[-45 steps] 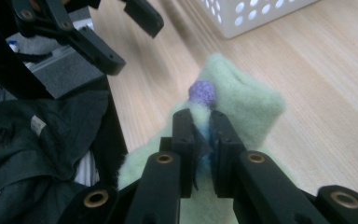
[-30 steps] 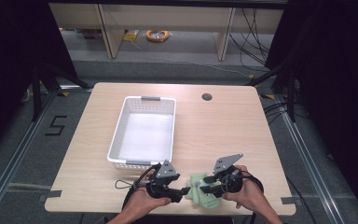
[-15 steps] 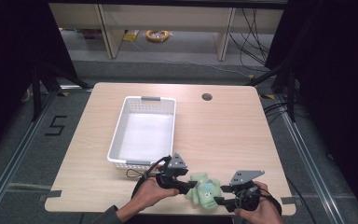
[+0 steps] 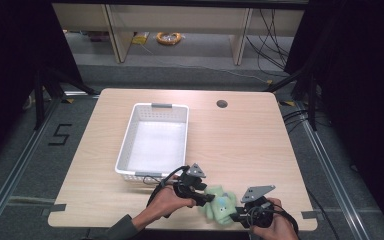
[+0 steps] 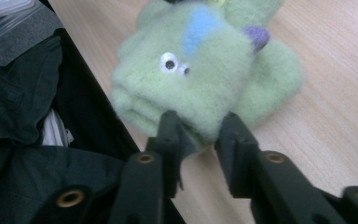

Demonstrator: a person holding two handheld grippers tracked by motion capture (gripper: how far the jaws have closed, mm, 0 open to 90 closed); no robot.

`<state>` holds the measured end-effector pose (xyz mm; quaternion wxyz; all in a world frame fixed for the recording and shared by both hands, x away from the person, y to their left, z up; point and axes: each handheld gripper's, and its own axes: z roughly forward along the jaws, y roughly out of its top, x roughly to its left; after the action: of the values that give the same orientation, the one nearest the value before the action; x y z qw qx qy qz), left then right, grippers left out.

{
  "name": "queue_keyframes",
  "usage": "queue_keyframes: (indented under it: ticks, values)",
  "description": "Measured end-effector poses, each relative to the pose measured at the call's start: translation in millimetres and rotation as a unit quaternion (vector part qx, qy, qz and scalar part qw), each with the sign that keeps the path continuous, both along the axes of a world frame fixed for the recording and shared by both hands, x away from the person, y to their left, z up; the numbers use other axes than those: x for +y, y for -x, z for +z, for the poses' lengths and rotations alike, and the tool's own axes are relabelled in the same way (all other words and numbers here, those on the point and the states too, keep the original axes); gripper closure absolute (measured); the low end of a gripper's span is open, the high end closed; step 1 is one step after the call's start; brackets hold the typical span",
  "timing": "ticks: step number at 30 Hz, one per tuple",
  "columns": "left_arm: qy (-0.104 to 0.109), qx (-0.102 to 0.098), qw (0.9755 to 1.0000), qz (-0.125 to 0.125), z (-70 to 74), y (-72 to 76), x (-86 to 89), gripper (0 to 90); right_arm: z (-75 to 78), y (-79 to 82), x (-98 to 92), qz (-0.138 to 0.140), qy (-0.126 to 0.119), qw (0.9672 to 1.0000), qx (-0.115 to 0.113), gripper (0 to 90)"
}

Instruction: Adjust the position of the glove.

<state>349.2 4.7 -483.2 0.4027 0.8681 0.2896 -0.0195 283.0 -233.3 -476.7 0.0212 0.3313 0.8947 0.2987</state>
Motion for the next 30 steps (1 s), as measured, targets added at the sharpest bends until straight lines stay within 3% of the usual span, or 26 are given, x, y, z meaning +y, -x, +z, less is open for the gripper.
queue_keyframes:
  ticks: [3,4,6,9,10,11,12,13,14,16,19,20,22,23,24,25,26,30]
  values:
    - [-0.002,-0.012,0.9999,-0.004,-0.3,-0.6,1.2,58.4,1.4,-1.7,-1.9,0.008,0.003,0.9999,-0.012,79.0]
    - [-0.011,-0.019,0.9997,-0.004,-1.5,0.0,3.0,68.8,1.1,-0.5,-1.0,0.005,-0.003,1.0,-0.007,80.1]
    - [-0.019,-0.027,0.9994,0.001,-4.1,-0.3,5.2,79.5,0.9,-2.4,-2.5,0.015,0.004,0.9997,-0.017,80.5]
    - [-0.028,-0.03,0.9992,-0.002,-7.0,1.0,6.4,89.5,0.7,-2.9,-2.5,0.019,0.001,0.9996,-0.019,80.7]
    - [-0.029,-0.035,0.999,-0.002,-8.1,1.8,6.6,89.5,1.9,-0.8,-1.3,0.01,0.001,1.0,0.0,80.8]
    - [-0.046,-0.038,0.998,-0.018,-7.3,0.9,9.3,89.7,2.1,-1.2,-1.4,0.012,0.001,0.9999,-0.002,80.9]
    - [-0.038,-0.042,0.9983,-0.014,-7.2,1.9,8.2,89.7,1.6,-0.9,-1.1,0.011,-0.003,0.9999,-0.004,80.9]
    - [-0.045,-0.043,0.9977,-0.027,-5.5,0.3,9.5,89.5,1.1,-2.3,-2.0,0.016,-0.004,0.9998,-0.011,81.0]
    - [-0.044,-0.045,0.9978,-0.022,-3.7,-0.2,9.9,85.9,0.9,-2.8,-2.4,0.018,-0.004,0.9997,-0.015,81.0]
    - [-0.021,-0.039,0.999,0.007,-0.6,-0.5,8.1,73.5,1.2,-3.3,-3.2,0.022,-0.002,0.9996,-0.02,81.0]
    - [-0.028,-0.05,0.9983,0.006,4.9,-4.8,7.8,66.8,3.1,-2.0,-3.2,0.015,-0.004,0.9999,-0.001,80.9]
    - [-0.016,-0.046,0.9987,0.017,3.7,-4.7,3.6,65.3,1.9,-3.1,-3.5,0.017,-0.009,0.9998,-0.009,80.9]
    - [-0.026,-0.039,0.9989,0.004,2.7,-6.7,0.2,60.7,2.9,-4.6,-5.7,0.017,-0.002,0.9998,-0.01,81.0]
    - [-0.039,-0.033,0.9986,-0.014,2.4,-8.9,-0.3,58.5,3.6,-2.9,-5.1,0.014,-0.007,0.9998,0.008,81.0]
    - [-0.039,-0.033,0.9986,-0.014,2.4,-8.9,-0.3,56.9,3.6,-2.9,-5.1,0.014,-0.007,0.9998,0.008,81.0]
    - [-0.032,-0.03,0.999,-0.001,1.2,-9.6,-2.4,56.9,3.4,-5.3,-6.7,0.021,-0.006,0.9998,-0.001,81.0]
    - [-0.007,-0.008,0.9999,0.004,-0.7,-10.6,-5.3,54.7,2.3,-6.1,-6.9,0.017,-0.013,0.9998,0.002,81.1]
    - [-0.004,-0.009,0.9999,-0.004,-1.4,-12.1,-5.5,58.8,1.8,-10.5,-9.0,0.023,-0.008,0.9997,-0.005,81.1]
